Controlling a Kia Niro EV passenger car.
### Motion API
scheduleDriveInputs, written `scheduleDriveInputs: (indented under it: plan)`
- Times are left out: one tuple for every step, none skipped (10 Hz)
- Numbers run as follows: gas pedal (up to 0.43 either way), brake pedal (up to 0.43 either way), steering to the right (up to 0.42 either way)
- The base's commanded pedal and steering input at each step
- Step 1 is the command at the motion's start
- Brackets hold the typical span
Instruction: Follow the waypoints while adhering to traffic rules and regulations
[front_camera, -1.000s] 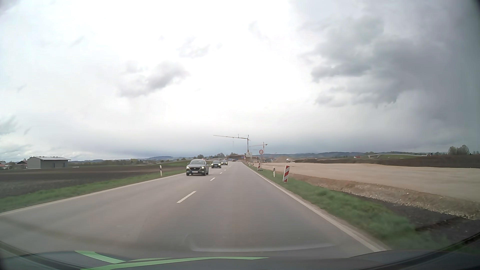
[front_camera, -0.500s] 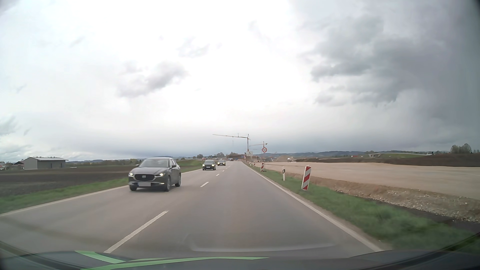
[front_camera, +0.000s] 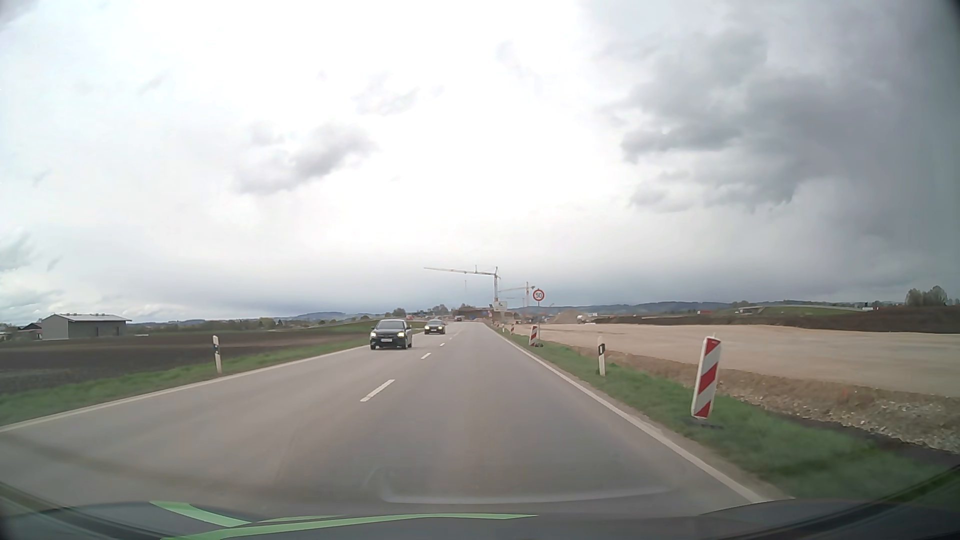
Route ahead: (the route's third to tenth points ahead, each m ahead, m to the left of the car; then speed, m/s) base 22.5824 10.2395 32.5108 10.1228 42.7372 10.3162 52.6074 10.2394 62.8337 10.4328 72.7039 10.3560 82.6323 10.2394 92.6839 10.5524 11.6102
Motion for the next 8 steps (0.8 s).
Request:
scheduleDriveInputs:
  plan:
    - [0.087,0.000,-0.001]
    - [0.087,0.000,-0.001]
    - [0.079,0.000,-0.001]
    - [0.079,0.000,-0.001]
    - [0.079,0.000,-0.001]
    - [0.079,0.000,-0.001]
    - [0.079,0.000,-0.001]
    - [0.079,0.000,-0.001]
